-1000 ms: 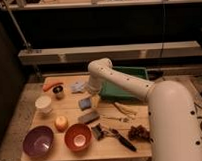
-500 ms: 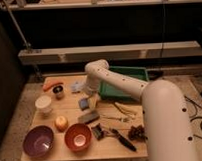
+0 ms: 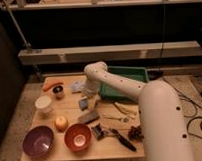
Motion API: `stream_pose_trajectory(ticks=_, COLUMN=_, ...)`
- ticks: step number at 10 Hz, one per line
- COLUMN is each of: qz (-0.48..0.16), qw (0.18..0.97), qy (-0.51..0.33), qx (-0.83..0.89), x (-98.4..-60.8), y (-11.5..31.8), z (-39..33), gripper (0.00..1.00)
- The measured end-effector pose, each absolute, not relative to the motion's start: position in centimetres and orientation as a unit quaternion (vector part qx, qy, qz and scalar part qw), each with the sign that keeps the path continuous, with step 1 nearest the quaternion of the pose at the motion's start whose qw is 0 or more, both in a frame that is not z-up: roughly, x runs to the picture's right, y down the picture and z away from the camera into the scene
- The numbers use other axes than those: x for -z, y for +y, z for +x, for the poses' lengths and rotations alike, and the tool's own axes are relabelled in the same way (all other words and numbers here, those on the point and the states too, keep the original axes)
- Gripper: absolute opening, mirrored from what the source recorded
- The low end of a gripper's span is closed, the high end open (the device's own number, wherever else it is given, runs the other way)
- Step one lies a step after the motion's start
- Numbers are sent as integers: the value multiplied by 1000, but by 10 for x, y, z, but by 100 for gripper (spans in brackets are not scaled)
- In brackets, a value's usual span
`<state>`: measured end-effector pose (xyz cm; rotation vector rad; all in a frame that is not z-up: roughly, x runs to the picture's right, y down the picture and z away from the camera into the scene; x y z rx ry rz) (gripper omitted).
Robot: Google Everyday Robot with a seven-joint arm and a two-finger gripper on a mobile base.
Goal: Wipe table surface with sponge
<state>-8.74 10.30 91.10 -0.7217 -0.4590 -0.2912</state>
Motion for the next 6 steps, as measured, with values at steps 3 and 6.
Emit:
stream_pose_trajectory(ticks=3, qz=-351, qw=898, qy=-222, qx=146, x=-912, y=104, z=-88, gripper=20)
stream_pose_trajectory(ticks=6, qz=-347, qw=898, qy=-225, qx=153, x=-903, y=96, z=-88, gripper=0)
